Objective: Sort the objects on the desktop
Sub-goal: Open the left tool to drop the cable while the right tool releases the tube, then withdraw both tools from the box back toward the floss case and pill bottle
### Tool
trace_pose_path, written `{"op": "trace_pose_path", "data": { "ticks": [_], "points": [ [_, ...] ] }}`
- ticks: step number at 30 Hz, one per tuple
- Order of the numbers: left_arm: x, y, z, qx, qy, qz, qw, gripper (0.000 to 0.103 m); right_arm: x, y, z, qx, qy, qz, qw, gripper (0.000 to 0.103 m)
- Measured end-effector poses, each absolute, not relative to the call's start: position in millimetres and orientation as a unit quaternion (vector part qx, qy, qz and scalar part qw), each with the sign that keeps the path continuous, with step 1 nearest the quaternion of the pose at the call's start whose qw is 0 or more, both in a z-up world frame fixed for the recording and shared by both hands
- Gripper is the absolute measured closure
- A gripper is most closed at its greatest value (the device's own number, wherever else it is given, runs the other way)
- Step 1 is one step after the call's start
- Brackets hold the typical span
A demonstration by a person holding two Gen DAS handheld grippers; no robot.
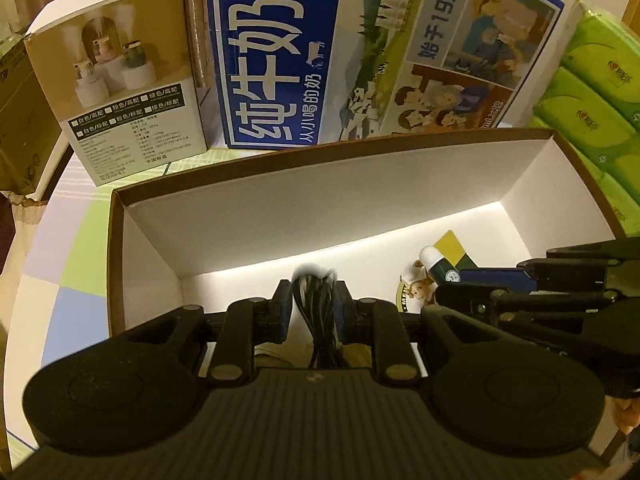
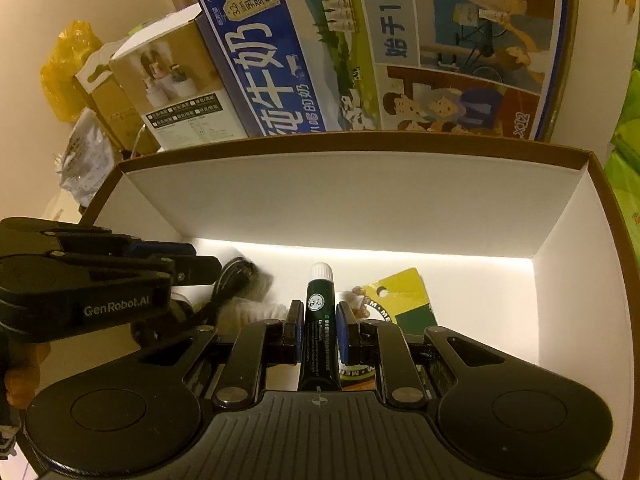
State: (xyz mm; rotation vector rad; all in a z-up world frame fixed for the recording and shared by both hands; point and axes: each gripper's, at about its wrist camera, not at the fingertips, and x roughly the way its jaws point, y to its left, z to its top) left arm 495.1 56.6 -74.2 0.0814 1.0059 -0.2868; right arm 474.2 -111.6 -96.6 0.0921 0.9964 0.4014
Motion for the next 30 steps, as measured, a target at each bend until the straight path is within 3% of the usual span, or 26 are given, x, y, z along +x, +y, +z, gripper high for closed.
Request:
{"op": "trace_pose_path", "data": {
  "ticks": [4,6,7,11,16,20,22,30],
  "points": [
    [497,56,-71,0.04,0.477,-0.134,0.868,0.076,474,-111,-96,0.044,0.474,0.206,0.855,0.086],
    [495,56,-70,0.042,0.478,-0.132,0.868,0.066,472,-110,-94,0.039,0.474,0.207,0.855,0.059],
    [494,55,-69,0.044,0.478,-0.13,0.868,0.064,469,-110,-92,0.034,0.469,0.204,0.859,0.035],
    [488,54,-67,0.048,0.479,-0.138,0.865,0.06,459,-111,-84,0.008,0.46,0.21,0.863,0.027],
    [477,55,-59,0.054,0.474,-0.142,0.867,0.043,445,-114,-77,-0.013,0.462,0.212,0.861,0.007],
    [465,55,-52,0.055,0.473,-0.149,0.867,0.036,429,-118,-71,-0.029,0.455,0.209,0.865,0.002],
    [456,56,-47,0.053,0.469,-0.151,0.868,0.027,419,-119,-67,-0.037,0.447,0.209,0.869,0.002],
    [418,57,-26,0.045,0.457,-0.143,0.877,0.019,381,-133,-51,-0.023,0.425,0.197,0.883,0.002]
  ]
}}
